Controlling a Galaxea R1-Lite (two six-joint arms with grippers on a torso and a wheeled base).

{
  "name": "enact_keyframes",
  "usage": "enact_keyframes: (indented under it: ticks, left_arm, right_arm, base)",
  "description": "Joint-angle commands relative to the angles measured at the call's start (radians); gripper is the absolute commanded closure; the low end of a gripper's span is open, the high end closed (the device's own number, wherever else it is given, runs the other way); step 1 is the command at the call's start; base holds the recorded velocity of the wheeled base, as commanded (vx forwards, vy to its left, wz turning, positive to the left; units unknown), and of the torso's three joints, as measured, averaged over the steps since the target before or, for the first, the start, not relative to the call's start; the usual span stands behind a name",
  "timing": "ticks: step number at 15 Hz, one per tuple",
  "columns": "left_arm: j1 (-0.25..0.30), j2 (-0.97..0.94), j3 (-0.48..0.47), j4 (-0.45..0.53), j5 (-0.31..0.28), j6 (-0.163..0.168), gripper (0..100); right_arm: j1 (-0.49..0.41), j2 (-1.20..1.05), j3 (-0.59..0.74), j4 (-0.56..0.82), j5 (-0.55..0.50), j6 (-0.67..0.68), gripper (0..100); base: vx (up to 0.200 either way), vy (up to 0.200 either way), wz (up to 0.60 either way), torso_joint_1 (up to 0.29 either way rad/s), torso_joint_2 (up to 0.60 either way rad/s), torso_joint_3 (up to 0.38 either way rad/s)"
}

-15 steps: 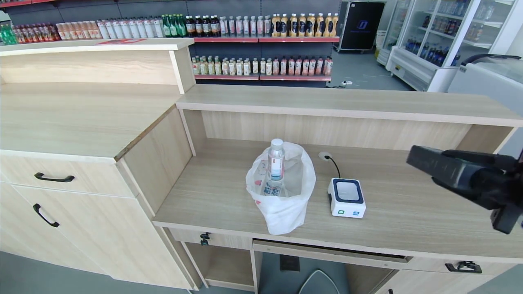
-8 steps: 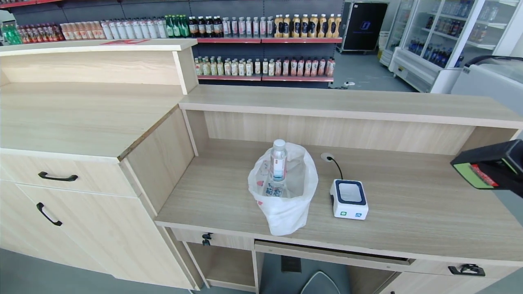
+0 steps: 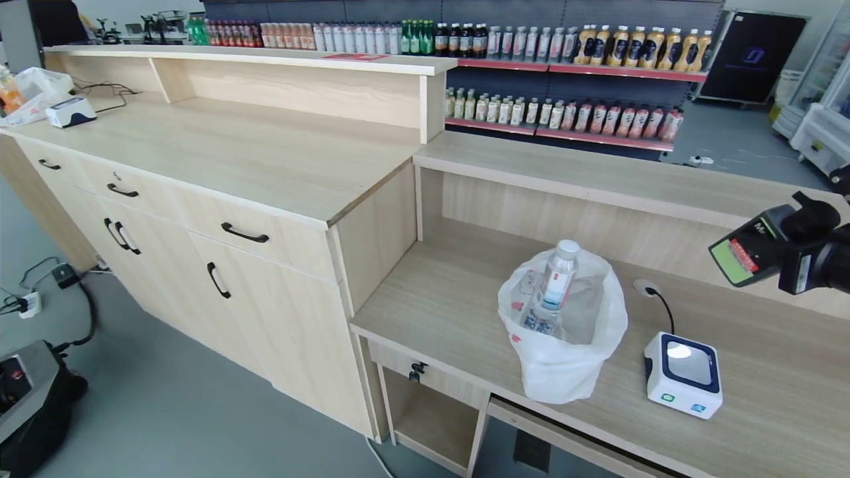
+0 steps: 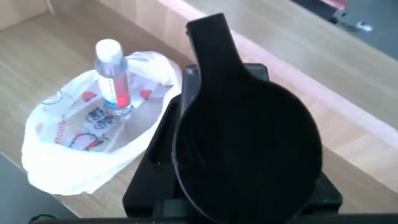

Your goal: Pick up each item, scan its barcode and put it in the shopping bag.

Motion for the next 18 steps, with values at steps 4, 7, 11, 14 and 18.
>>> enact_keyframes:
  ticks: [4,7,11,14,18]
  left_arm:
    - [0.000,0.000,0.000,0.000,0.000,0.000,0]
    - [0.000,0.000,0.000,0.000,0.000,0.000,0]
    - [0.000,0.000,0.000,0.000,0.000,0.000,0]
    - [0.000,0.000,0.000,0.000,0.000,0.000,0]
    - [0.000,0.000,0.000,0.000,0.000,0.000,0]
  right_arm:
    - [0.002,0.289,-0.144,0.124,0.171,0.404,100]
    - [-0.025,0.367,-0.313,0.345,0.185,0.412,100]
    - [-0.041,0.451,-0.398,0.424,0.174,0.401,100]
    - [-0.050,0.525,-0.441,0.485,0.174,0.377,100]
    - [-0.079,0.576,-0.412,0.476,0.166,0.197,100]
  base:
    - [0.000,0.000,0.00,0.000,0.00,0.000]
    - [0.000,0.000,0.00,0.000,0.00,0.000]
    - [0.000,0.000,0.00,0.000,0.00,0.000]
    - [0.000,0.000,0.00,0.000,0.00,0.000]
    - [0.000,0.000,0.00,0.000,0.00,0.000]
